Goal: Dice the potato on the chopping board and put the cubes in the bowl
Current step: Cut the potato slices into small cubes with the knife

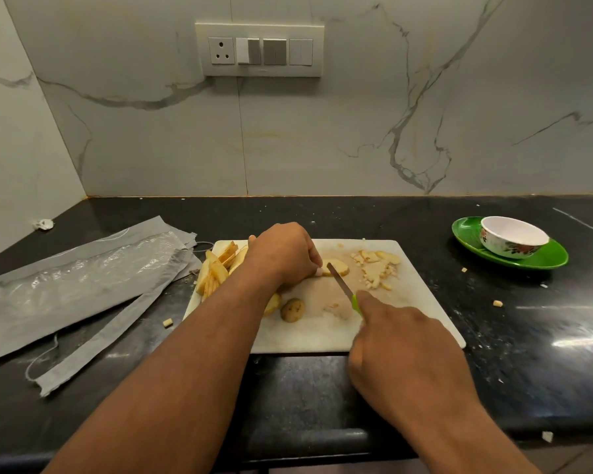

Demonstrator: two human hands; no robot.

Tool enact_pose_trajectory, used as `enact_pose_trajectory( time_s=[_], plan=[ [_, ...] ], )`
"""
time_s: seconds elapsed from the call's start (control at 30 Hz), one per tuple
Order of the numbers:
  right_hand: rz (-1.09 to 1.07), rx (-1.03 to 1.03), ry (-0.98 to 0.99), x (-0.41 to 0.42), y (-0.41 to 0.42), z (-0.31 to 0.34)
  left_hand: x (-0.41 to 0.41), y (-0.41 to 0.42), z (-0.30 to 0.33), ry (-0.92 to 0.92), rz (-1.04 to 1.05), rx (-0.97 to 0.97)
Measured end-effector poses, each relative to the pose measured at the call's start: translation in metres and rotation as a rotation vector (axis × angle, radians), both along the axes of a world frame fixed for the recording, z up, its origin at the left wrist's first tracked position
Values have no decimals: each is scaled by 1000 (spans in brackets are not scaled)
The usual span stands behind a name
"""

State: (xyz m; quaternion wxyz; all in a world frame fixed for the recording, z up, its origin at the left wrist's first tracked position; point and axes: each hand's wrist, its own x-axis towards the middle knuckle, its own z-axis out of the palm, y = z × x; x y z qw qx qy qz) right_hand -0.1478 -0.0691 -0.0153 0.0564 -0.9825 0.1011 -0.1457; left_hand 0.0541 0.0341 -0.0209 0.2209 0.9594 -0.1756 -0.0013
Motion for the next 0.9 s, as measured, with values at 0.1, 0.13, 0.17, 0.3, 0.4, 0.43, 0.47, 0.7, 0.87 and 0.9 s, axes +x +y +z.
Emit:
enact_pose_trajectory(
  time_s=[0.1,0.13,0.17,0.3,0.4,0.43,0.47,0.7,0.87,0.9],
  plan=[
    [-17,42,23,27,4,3,-2,-1,0,-2,19,16],
    [-9,49,38,34,5,3,-3,-1,0,-2,24,14],
    [6,56,53,39,7,2,-3,-2,0,2,23,10],
    [41,76,81,28,7,-9,-1,-1,0,22,18,6],
    [40,35,95,1,2,-15,0,-1,1,15,4,13],
    [31,46,113,-9,1,-14,0,0,2,15,-2,15],
    [17,67,125,-16,-1,-11,-1,0,2,18,-8,18],
    [-59,119,-79,-5,-20,-10,-20,-7,7,-64,18,48],
    [-85,320,-114,3,-29,-15,-30,-27,3,-174,-18,167],
    [-88,357,-127,1,-31,-14,-31,-30,2,-176,-30,178]
  ],
)
